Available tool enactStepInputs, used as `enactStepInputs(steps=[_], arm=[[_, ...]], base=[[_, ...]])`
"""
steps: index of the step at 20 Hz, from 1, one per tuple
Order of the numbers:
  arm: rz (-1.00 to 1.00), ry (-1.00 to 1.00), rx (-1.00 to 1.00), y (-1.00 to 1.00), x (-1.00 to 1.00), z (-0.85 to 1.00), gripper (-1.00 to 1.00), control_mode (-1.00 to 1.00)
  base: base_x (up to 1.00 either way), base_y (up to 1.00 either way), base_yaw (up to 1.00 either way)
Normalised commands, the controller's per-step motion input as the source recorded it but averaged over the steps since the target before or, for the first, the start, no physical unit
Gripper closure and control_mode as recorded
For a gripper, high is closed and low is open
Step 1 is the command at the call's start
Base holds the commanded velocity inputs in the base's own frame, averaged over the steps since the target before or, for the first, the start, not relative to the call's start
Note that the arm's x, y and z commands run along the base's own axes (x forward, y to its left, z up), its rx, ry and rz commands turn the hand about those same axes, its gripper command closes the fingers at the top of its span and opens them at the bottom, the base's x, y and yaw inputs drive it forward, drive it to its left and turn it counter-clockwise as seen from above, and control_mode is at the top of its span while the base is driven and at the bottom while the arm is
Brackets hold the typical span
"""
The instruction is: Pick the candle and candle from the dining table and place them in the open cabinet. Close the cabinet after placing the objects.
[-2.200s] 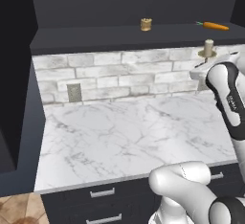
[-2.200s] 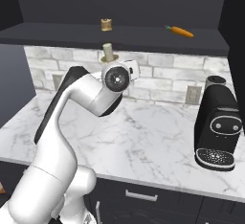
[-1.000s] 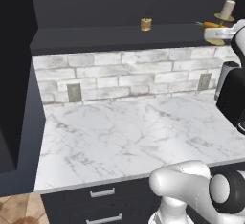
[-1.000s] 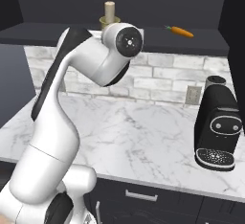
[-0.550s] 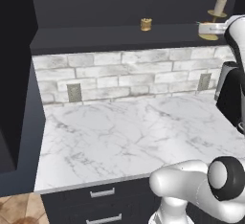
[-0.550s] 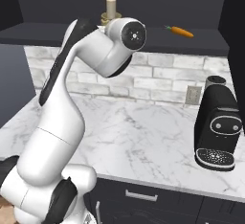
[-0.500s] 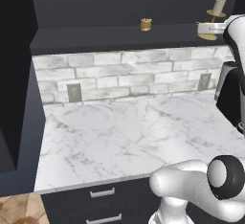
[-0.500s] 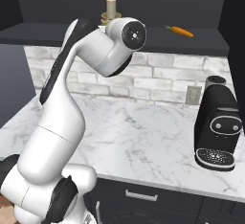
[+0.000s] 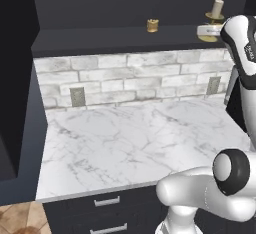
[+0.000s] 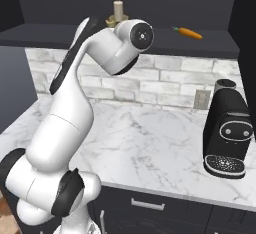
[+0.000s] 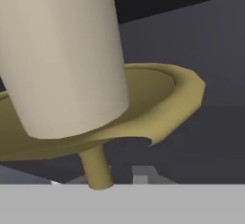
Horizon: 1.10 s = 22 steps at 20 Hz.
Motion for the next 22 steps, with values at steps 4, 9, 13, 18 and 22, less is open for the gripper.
enactStepInputs(steps=[4,9,13,18,22], arm=[[0.00,0.07,0.00,0.00,0.53,-0.06,1.00,-1.00],[0.03,0.05,0.00,-0.05,0.55,-0.05,1.00,-1.00],[0.06,0.00,0.01,-0.05,0.48,-0.14,1.00,-1.00],[0.07,0.00,0.02,-0.06,0.39,-0.14,1.00,-1.00],[0.06,0.00,0.00,-0.06,0.39,-0.05,1.00,-1.00]], base=[[0.00,0.00,0.00],[0.00,0.00,0.00],[0.00,0.00,0.00],[0.00,0.00,0.00],[0.00,0.00,0.00]])
